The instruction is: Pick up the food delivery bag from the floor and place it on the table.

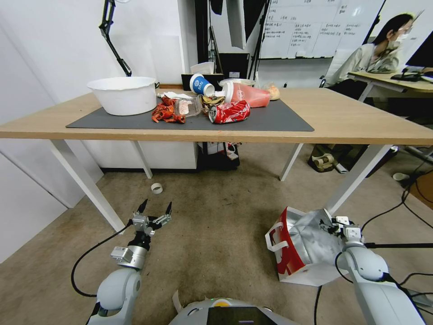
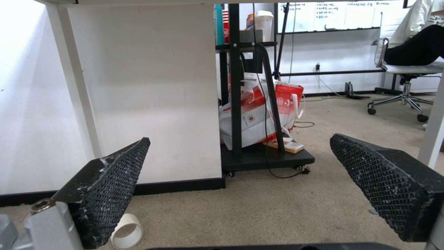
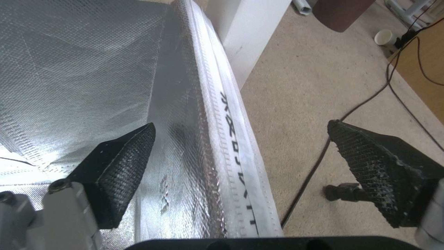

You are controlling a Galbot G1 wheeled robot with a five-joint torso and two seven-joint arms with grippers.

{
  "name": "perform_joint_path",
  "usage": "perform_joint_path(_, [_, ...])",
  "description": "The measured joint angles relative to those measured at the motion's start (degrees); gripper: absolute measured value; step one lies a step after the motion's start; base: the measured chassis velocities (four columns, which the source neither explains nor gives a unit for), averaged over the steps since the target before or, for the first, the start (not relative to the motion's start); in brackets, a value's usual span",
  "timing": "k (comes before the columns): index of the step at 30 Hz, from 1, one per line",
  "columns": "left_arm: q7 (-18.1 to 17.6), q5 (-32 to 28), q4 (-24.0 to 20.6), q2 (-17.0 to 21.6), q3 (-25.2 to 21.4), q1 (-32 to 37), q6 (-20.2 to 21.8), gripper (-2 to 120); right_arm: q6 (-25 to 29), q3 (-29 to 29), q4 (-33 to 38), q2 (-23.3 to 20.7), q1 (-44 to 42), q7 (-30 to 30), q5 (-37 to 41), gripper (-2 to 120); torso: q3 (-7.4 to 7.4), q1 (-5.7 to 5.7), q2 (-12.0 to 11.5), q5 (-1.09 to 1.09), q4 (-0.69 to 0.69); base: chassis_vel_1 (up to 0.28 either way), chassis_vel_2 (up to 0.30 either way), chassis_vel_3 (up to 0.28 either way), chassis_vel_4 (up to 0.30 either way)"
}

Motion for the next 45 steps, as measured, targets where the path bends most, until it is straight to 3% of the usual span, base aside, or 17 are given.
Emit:
perform_joint_path(8, [0.00,0.22,0.05,-0.16,0.25,-0.13,-0.03,100,-0.71,-0.32,-0.25,0.11,0.14,0.08,2.57,66,0.00,0.00,0.00,0.00,0.00,0.000,0.000,0.000,0.000])
perform_joint_path(11, [0.00,0.22,0.09,-0.07,0.24,-0.21,-0.03,100,-0.72,-0.37,-0.26,0.34,-0.05,0.32,2.80,48,0.00,0.00,0.00,0.00,0.01,0.000,0.000,0.000,0.000])
perform_joint_path(18, [-0.01,0.23,-0.09,-0.04,0.15,-0.14,-0.12,100,-0.46,-0.36,-0.08,0.75,-0.42,0.45,2.79,28,0.00,0.00,0.00,0.00,0.00,0.000,0.000,0.000,0.000])
perform_joint_path(24, [-0.12,0.23,-0.35,0.21,-0.13,0.05,-0.16,100,-0.37,-0.34,0.33,1.02,-0.86,0.56,3.22,2,0.00,0.00,0.00,0.00,0.01,0.000,0.000,0.000,0.000])
perform_joint_path(43, [-0.16,0.33,-0.32,0.06,-0.28,0.13,-0.23,100,-0.16,-0.73,1.96,1.41,-2.25,0.91,4.52,0,0.00,0.00,0.00,0.00,0.00,0.000,0.000,0.000,0.000])
perform_joint_path(45, [0.27,0.78,0.22,0.32,-0.32,0.25,-0.15,100,-2.19,-1.59,6.66,0.99,-5.85,0.36,9.09,0,0.00,0.00,0.00,0.00,-0.01,0.000,0.000,0.000,0.000])
